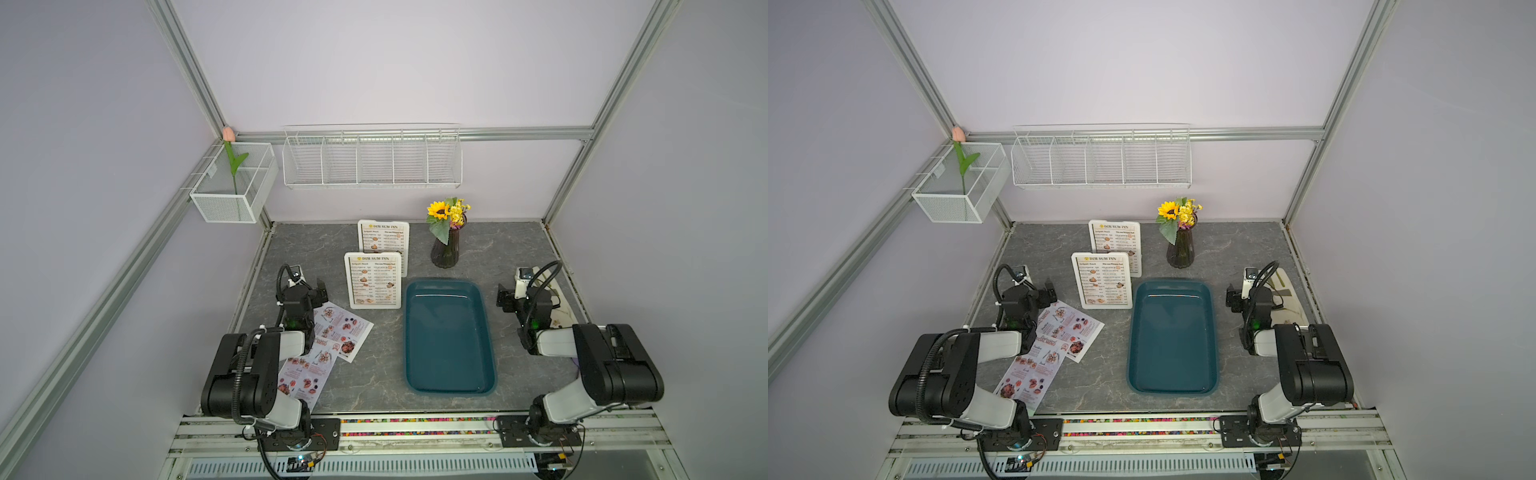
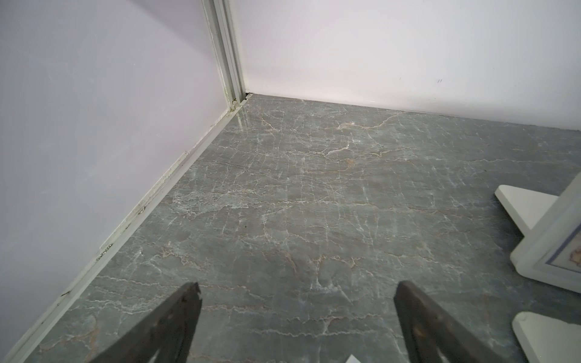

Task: Replace the menus in the menu holders
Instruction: Reset both arms

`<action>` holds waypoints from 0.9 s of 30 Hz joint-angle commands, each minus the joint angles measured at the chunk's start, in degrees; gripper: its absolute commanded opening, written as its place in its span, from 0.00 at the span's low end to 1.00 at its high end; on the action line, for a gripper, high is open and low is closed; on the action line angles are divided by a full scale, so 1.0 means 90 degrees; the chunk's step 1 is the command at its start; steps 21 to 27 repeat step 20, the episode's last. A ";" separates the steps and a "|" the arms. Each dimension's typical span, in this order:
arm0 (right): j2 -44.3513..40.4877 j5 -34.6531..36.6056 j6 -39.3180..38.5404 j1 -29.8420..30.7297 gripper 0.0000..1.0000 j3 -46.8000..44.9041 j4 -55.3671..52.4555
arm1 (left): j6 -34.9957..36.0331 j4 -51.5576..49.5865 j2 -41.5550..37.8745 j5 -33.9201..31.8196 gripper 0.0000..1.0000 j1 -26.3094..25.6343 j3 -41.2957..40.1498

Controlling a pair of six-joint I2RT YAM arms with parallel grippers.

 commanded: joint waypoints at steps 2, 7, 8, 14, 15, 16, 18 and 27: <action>-0.0039 -0.0055 -0.0046 -0.0031 0.89 0.0026 0.0174 | 0.0056 -0.0034 0.0054 0.0074 0.98 0.0007 0.0149; -0.0039 -0.0056 -0.0046 -0.0029 0.89 0.0026 0.0175 | 0.0055 -0.0041 0.0057 0.0082 0.98 0.0008 0.0149; -0.0033 -0.0065 -0.0046 -0.0030 0.89 0.0035 0.0166 | 0.0058 -0.0039 0.0056 0.0079 0.98 0.0003 0.0149; -0.0030 -0.0066 -0.0059 -0.0031 0.89 0.0036 0.0156 | 0.0058 -0.0039 0.0054 0.0081 0.98 0.0011 0.0150; -0.0025 -0.0065 -0.0066 -0.0035 0.89 0.0054 0.0137 | 0.0054 -0.0043 0.0054 0.0085 0.98 0.0002 0.0149; -0.0016 -0.0084 -0.0057 -0.0037 0.89 0.0070 0.0107 | 0.0055 -0.0042 0.0054 0.0079 0.98 0.0011 0.0150; -0.0019 -0.0094 -0.0046 -0.0033 0.89 0.0075 0.0080 | 0.0062 -0.0042 0.0055 0.0077 0.98 0.0006 0.0157; -0.0030 -0.0095 -0.0046 -0.0037 0.89 0.0052 0.0105 | 0.0056 -0.0038 0.0054 0.0078 0.98 0.0006 0.0150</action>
